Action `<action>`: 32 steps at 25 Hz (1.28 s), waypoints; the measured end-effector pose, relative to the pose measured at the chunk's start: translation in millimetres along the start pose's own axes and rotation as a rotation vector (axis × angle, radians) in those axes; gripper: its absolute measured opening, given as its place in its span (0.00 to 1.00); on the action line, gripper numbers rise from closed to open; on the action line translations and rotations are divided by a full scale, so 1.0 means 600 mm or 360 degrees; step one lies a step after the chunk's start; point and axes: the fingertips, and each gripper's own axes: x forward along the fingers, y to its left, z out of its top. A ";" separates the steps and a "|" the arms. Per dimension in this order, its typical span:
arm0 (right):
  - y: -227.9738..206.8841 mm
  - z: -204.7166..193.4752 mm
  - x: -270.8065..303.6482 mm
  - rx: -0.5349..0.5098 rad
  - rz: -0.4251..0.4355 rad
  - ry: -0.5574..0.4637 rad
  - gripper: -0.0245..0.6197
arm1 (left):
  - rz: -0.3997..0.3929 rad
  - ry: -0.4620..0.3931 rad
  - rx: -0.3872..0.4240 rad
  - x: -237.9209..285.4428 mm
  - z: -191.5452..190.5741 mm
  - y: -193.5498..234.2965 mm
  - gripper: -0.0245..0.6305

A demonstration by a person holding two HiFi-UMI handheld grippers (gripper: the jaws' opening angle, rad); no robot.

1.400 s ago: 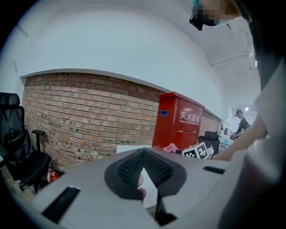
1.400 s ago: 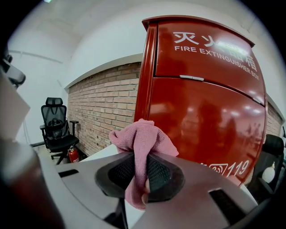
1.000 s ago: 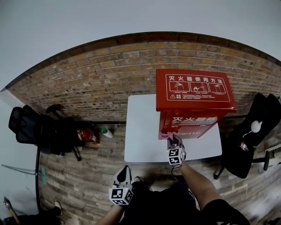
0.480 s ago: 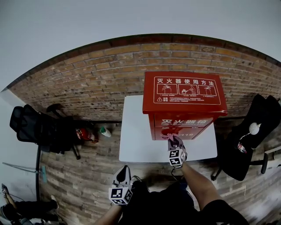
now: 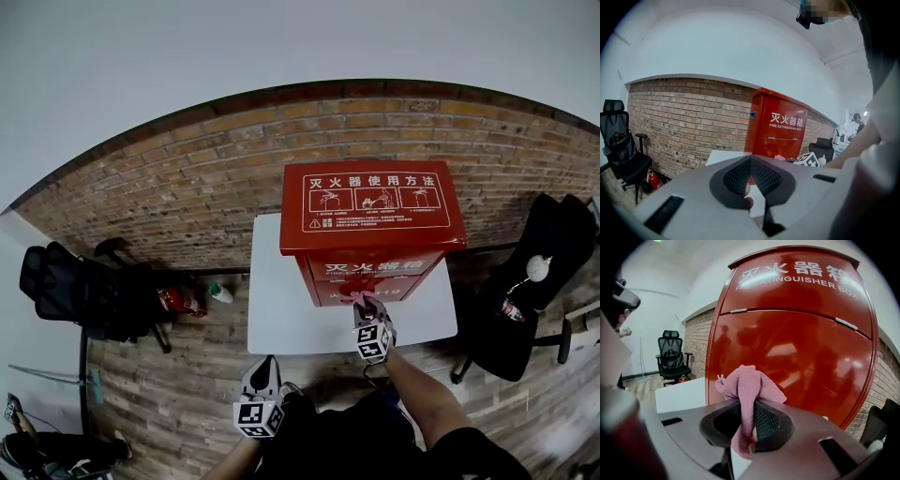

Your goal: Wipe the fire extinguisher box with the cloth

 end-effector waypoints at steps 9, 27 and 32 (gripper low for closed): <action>-0.047 -0.025 -0.019 -0.0009 -0.0031 0.0028 0.14 | -0.0061 0.0008 -0.0005 0.036 0.001 -0.040 0.06; -0.151 -0.065 -0.061 -0.0102 -0.0149 0.0090 0.14 | -0.0186 0.0026 0.0024 0.075 0.010 -0.087 0.06; -0.174 -0.081 -0.070 -0.0265 -0.0148 0.0121 0.14 | -0.0179 0.0036 0.0043 0.075 0.002 -0.082 0.06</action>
